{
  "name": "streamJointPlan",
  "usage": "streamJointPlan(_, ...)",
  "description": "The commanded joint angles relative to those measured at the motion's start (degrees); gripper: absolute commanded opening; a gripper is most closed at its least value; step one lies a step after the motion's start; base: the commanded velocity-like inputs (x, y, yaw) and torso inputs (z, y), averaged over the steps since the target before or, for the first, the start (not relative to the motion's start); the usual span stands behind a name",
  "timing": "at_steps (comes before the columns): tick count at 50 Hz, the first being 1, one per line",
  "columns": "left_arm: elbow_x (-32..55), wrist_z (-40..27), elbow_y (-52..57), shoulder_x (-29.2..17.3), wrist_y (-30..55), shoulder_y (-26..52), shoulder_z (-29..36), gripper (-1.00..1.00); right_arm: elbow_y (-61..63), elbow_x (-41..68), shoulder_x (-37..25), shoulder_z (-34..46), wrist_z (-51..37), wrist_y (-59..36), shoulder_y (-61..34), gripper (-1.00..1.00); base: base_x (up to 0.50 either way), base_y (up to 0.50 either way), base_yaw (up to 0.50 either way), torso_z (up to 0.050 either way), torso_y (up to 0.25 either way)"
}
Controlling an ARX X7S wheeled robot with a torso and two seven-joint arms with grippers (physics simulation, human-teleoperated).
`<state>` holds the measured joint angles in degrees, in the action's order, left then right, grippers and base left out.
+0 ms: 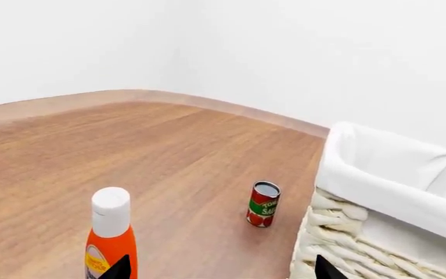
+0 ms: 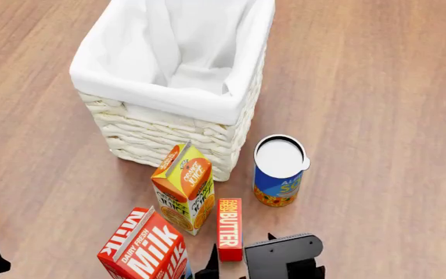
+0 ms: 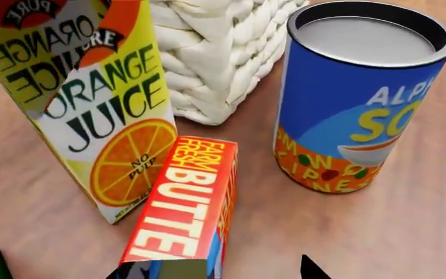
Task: Pick up the butter and put it in the basket.
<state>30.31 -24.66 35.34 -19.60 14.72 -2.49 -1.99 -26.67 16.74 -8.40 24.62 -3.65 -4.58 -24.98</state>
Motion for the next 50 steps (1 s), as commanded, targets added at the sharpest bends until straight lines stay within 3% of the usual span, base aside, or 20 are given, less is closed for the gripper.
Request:
streamJointPlan(1,0.7,-0.5,0.8,-0.3,0.3,-0.2,-0.3,1.00,-1.7,0.0,0.1,0.5,-0.2,-0.9,-1.2,1.00,0.00,0.00,0.00,0.000,0.000)
streamJointPlan(3,0.7,-0.5,0.7,-0.3,0.2,-0.2,-0.2,1.00,-1.0,-0.1,0.0,0.6,-0.5,-0.9,-1.0,1.00,0.00,0.00,0.00,0.000,0.000)
streamJointPlan(4,0.7,-0.5,0.7,-0.3,0.1,-0.2,-0.2,1.00,-0.7,-0.1,-0.1,0.6,-0.7,-0.8,-0.9,-1.00,0.00,0.00,0.00,0.000,0.000)
streamJointPlan(16,1.0,-0.9,1.0,-0.5,0.2,-0.2,-0.1,1.00,0.4,-0.5,-0.6,1.2,-1.2,0.5,0.4,-1.00,0.00,0.00,0.00,0.000,0.000)
streamJointPlan(32,0.8,-1.1,0.3,-0.6,0.0,0.3,0.1,1.00,32.1,-1.8,-8.3,1.2,-10.5,-10.5,10.3,-1.00,0.00,0.00,0.00,0.000,0.000)
streamJointPlan(50,0.8,-1.3,-0.3,-0.8,-0.2,0.9,0.6,1.00,52.5,-3.1,-15.1,-1.3,-18.2,-18.1,20.0,-1.00,0.00,0.00,0.00,0.000,0.001)
